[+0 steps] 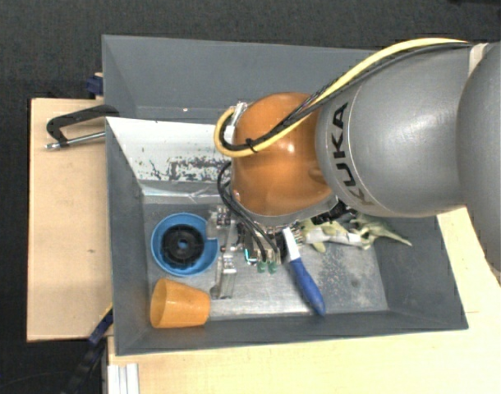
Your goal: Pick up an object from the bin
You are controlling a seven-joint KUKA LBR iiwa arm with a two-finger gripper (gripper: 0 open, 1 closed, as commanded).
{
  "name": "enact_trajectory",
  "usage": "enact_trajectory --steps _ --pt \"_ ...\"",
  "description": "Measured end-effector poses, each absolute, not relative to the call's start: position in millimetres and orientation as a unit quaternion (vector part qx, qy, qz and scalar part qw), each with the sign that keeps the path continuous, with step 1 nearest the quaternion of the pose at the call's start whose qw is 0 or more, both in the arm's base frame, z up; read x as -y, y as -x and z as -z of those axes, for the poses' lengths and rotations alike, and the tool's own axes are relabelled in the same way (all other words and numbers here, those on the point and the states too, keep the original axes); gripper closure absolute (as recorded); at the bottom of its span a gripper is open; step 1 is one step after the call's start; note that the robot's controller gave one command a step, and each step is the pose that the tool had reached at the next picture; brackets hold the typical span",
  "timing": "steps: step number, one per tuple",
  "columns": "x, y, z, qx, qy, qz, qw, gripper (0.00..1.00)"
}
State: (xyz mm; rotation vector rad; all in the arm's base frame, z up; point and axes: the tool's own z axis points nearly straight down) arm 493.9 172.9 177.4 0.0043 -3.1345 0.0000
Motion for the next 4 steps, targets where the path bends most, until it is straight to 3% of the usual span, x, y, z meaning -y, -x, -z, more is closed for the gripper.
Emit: enact_trajectory --steps 1,2,3,4 --pt "-210.6 -494.3 -76.6 0.985 -0.174 -0.009 0.004 0.0" --pt "-222.7 -494.4 -102.4 0.95 -0.311 -0.001 -0.003 0.0" --pt "-235.7 -497.0 -101.7 0.855 -0.518 0.001 -0.004 0.0" --pt "-222.9 -581.8 -71.6 0.86 -0.51 0.0 -0.004 0.0"
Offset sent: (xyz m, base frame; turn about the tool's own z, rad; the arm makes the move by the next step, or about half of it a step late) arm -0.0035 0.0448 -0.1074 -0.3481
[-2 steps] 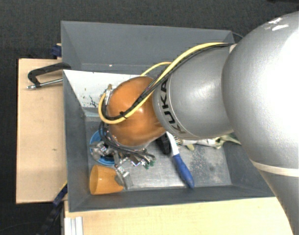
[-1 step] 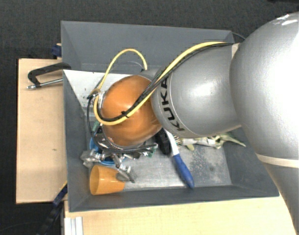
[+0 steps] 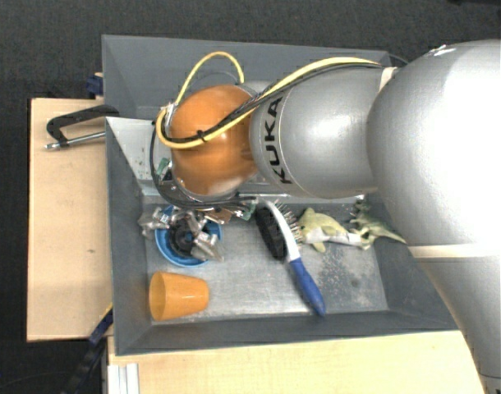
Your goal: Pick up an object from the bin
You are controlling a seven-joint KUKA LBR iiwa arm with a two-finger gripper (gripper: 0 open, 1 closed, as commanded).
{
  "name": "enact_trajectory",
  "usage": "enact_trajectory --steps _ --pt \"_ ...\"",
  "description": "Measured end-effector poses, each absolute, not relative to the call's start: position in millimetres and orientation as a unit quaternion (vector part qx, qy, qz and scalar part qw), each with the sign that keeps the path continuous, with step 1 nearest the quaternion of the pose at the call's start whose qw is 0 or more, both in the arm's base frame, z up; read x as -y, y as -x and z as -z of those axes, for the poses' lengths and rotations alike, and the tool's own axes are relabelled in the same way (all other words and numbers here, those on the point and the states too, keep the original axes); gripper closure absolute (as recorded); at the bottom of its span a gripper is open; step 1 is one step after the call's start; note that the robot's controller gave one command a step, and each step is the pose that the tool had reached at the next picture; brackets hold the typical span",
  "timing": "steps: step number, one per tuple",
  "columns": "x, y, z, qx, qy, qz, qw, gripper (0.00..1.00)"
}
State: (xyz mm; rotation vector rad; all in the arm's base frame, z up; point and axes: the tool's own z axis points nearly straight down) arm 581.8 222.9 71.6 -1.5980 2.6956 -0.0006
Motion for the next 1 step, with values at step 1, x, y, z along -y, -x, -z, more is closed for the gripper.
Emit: enact_trajectory --steps 1 --pt "-225.2 -583.7 -74.5 -0.861 0.509 -0.001 0.005 0.0"
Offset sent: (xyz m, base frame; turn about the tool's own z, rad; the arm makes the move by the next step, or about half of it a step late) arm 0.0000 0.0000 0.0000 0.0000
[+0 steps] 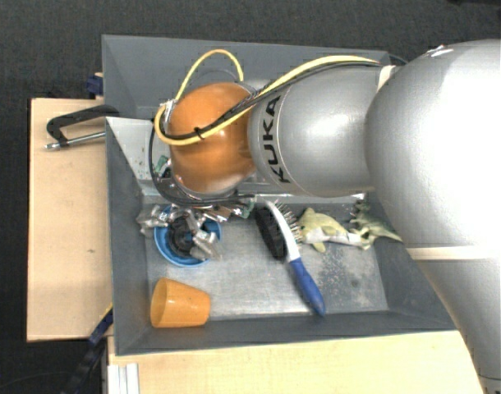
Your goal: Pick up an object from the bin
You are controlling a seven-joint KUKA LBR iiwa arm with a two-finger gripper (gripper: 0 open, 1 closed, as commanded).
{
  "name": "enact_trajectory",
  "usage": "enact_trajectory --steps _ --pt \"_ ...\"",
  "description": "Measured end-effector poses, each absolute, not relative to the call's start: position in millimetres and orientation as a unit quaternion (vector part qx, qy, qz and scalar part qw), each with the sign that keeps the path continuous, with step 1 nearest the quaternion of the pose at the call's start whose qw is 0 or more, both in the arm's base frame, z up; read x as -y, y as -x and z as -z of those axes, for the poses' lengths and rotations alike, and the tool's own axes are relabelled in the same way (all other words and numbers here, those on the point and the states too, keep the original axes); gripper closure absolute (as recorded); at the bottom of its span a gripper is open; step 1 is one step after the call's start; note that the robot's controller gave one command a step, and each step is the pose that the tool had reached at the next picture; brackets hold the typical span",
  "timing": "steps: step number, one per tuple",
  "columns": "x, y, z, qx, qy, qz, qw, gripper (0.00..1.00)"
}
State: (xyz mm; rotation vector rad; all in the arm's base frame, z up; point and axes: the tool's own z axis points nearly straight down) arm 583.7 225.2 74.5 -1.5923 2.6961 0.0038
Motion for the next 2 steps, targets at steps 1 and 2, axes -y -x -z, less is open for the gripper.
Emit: enact_trajectory --steps 1,2 --pt "-225.0 -582.9 -73.4 -0.861 0.509 -0.001 0.004 1.0" --pt "-227.4 -585.6 -199.1 -0.862 0.508 0.0 0.008 1.0"
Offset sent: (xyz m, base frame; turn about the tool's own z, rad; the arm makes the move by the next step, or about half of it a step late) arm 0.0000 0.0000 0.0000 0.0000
